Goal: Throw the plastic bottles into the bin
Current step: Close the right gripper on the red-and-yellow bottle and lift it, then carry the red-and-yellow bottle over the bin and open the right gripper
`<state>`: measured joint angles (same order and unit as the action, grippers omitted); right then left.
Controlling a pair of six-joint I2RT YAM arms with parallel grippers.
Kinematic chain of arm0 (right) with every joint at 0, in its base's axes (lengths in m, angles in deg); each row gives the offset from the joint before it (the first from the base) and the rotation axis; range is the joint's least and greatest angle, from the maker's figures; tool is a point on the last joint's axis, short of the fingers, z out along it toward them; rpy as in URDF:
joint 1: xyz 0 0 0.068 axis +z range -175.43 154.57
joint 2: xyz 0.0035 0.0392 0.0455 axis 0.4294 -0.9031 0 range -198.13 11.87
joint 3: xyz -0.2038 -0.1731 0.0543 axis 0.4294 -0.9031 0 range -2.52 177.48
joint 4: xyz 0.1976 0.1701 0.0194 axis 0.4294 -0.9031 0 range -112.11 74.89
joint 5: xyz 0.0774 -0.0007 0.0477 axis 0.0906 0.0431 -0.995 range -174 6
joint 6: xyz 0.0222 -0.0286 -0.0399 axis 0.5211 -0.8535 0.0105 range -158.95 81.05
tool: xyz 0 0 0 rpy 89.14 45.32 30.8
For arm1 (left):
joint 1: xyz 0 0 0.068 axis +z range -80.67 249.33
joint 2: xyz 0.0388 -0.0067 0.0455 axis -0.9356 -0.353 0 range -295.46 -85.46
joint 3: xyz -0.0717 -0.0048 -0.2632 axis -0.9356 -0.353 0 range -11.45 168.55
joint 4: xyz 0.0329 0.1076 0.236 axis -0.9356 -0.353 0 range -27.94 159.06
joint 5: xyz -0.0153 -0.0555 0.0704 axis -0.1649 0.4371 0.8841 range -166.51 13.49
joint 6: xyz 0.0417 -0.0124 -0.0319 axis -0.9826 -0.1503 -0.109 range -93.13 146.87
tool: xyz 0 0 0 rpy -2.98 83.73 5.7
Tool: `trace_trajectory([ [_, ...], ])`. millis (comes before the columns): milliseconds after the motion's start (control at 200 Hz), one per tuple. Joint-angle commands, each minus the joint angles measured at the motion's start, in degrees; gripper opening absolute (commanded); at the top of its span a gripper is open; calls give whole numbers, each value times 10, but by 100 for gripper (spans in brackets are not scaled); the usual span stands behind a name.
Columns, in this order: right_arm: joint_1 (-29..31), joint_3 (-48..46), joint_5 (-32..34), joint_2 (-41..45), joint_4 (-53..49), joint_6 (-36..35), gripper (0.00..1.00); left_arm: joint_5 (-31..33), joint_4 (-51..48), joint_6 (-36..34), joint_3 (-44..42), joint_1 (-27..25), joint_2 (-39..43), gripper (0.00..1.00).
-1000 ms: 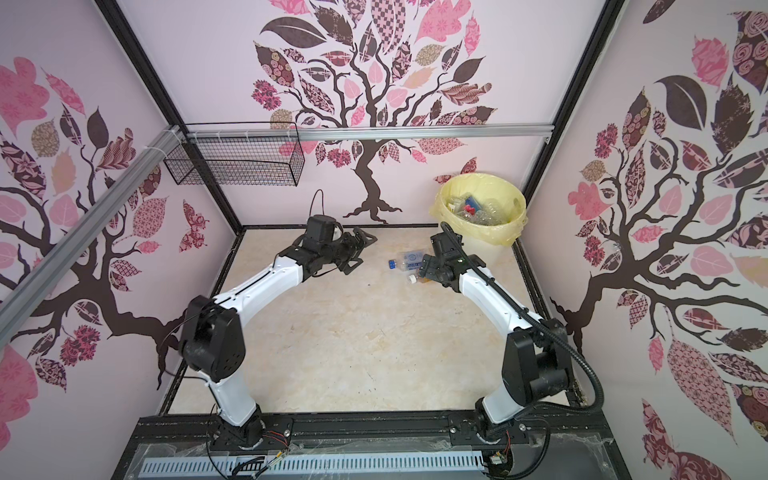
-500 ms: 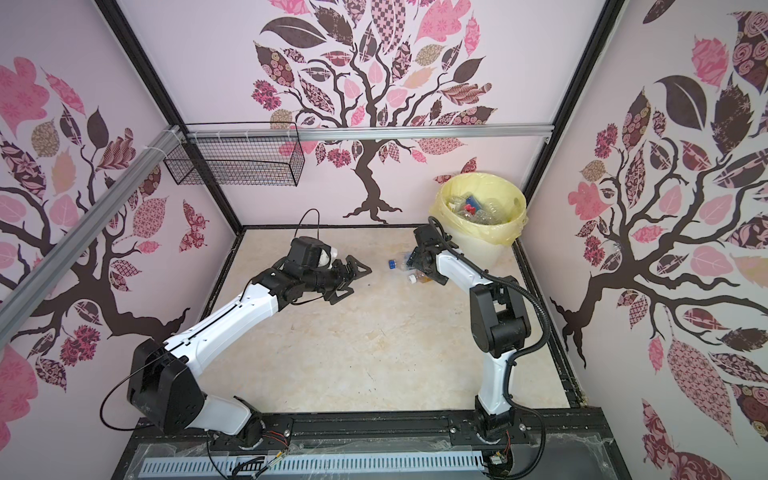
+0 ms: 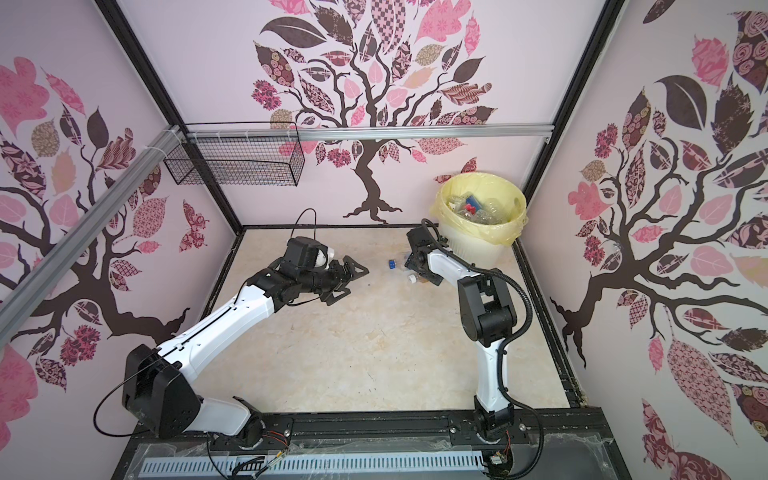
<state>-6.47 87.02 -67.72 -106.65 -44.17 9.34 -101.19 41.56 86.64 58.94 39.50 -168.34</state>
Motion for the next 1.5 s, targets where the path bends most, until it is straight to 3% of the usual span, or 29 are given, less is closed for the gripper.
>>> trace_trajectory([
  [0,-4,-20,17,-24,7,17,90,6,-7,-9,-7,1,-4,97],
  [315,-5,-40,20,-38,44,4,83,2,-8,-11,-17,-4,0,97],
  [600,-4,-102,-2,-24,82,-8,55,7,-15,-13,-23,-7,4,97],
  [800,3,-149,0,33,88,-42,46,9,-16,-12,-25,-8,10,97],
  [1220,77,-177,15,244,24,-128,42,31,-40,-19,56,-6,17,97],
  [1495,88,-13,35,334,-3,-233,42,38,-38,3,134,-7,5,97],
])
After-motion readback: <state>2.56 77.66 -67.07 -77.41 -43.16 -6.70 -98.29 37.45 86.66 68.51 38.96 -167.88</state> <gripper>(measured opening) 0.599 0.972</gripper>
